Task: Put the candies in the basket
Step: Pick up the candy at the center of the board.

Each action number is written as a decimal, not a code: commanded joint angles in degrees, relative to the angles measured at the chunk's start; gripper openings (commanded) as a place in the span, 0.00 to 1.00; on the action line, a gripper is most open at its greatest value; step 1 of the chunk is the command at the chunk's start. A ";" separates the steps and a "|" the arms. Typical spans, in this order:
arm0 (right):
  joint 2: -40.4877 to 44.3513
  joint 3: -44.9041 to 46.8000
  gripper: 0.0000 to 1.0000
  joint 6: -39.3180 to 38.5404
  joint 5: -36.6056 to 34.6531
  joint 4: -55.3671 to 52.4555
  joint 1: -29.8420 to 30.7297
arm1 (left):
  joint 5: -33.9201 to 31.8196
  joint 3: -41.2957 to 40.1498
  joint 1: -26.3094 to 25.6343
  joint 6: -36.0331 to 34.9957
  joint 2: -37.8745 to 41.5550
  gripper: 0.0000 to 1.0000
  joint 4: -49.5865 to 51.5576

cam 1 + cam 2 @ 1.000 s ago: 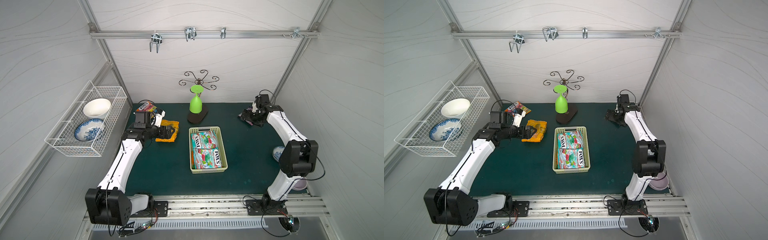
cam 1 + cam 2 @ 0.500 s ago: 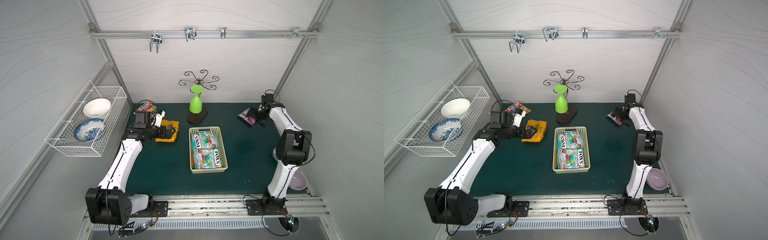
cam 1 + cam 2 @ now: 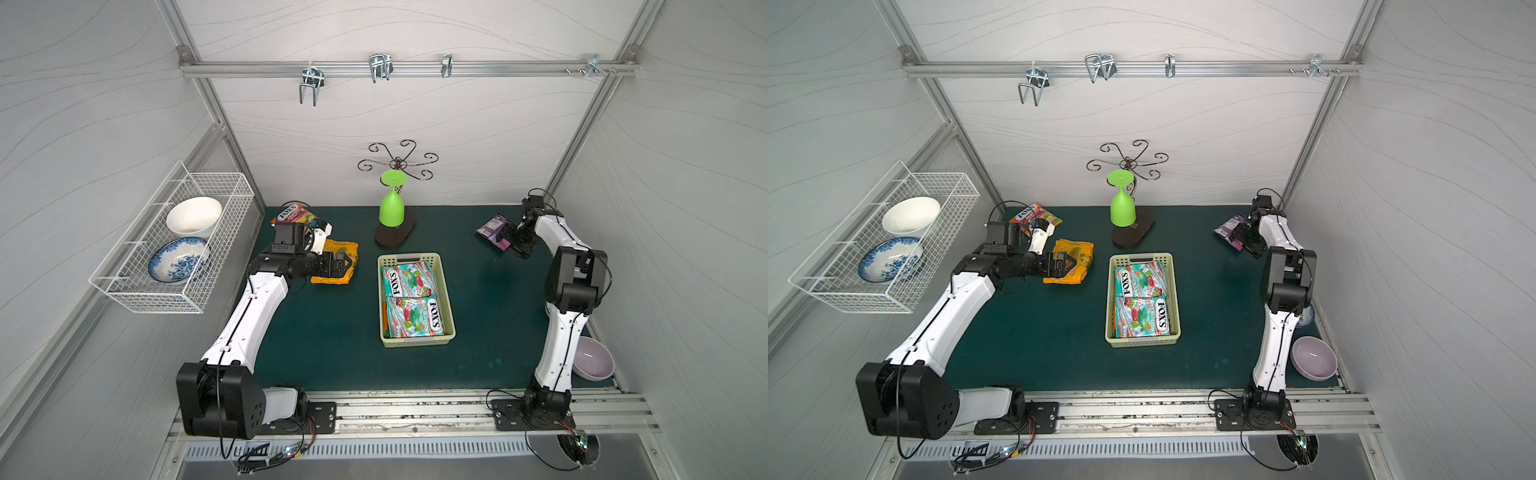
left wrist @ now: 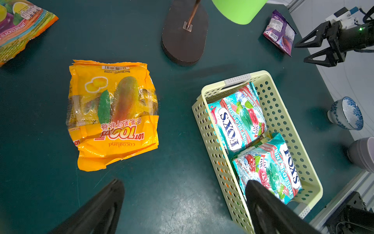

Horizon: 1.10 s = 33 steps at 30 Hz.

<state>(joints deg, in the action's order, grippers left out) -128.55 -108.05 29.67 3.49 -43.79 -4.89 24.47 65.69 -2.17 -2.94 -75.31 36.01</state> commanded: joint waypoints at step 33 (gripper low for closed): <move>-4.82 -5.26 0.00 -1.24 10.91 6.41 -3.03 | 1.75 3.66 0.17 -0.54 -3.88 0.98 -0.23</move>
<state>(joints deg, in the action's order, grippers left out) -137.47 -115.59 29.15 13.43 -36.29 -7.90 24.62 67.42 -2.17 -3.25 -79.83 37.01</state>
